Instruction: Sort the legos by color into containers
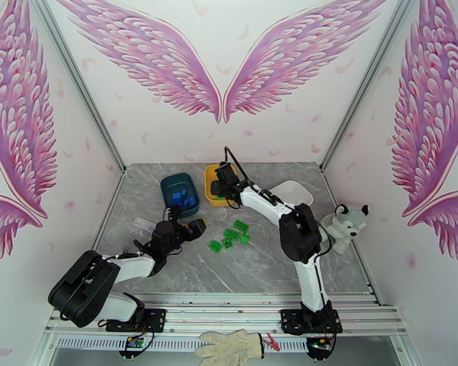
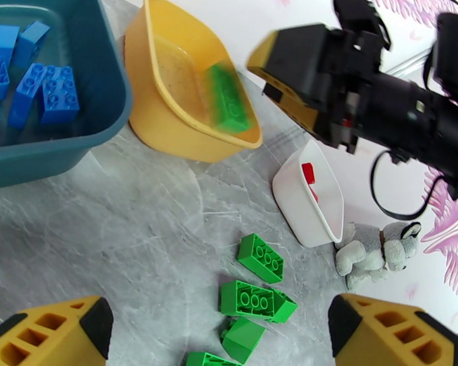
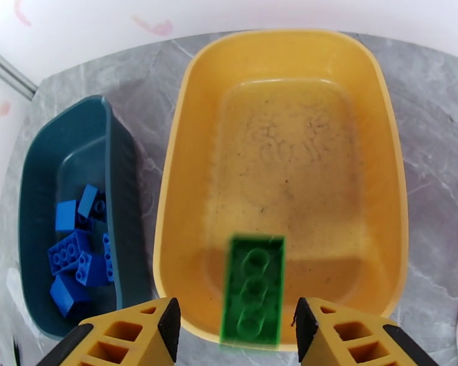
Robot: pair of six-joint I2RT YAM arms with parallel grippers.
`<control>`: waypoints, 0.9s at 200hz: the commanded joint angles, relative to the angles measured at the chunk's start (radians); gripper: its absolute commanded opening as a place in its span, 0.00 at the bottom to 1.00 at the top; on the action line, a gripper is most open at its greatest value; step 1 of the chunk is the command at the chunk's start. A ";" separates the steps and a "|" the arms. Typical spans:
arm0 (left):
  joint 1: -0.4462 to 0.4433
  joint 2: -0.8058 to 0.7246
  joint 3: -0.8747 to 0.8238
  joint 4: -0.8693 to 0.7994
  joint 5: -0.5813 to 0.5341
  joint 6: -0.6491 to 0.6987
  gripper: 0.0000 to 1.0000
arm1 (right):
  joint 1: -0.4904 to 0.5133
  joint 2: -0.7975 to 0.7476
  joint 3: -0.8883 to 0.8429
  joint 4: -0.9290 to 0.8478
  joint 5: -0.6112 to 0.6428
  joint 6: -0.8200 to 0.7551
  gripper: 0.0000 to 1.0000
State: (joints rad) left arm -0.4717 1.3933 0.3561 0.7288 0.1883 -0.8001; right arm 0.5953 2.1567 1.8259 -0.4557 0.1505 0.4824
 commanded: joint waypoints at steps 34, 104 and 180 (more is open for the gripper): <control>-0.004 -0.232 -0.010 -0.179 -0.106 0.086 0.99 | 0.016 -0.101 -0.076 -0.016 -0.035 -0.024 0.74; -0.009 -0.392 -0.011 -0.341 -0.182 0.146 0.99 | 0.036 -0.397 -0.534 0.126 -0.008 0.000 0.66; -0.075 -0.233 0.051 -0.286 -0.168 0.144 0.99 | 0.036 -0.590 -0.910 0.224 0.032 0.055 0.66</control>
State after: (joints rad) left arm -0.5236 1.1419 0.3580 0.4423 0.0319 -0.6693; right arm 0.6312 1.6318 1.0073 -0.2901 0.1539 0.4973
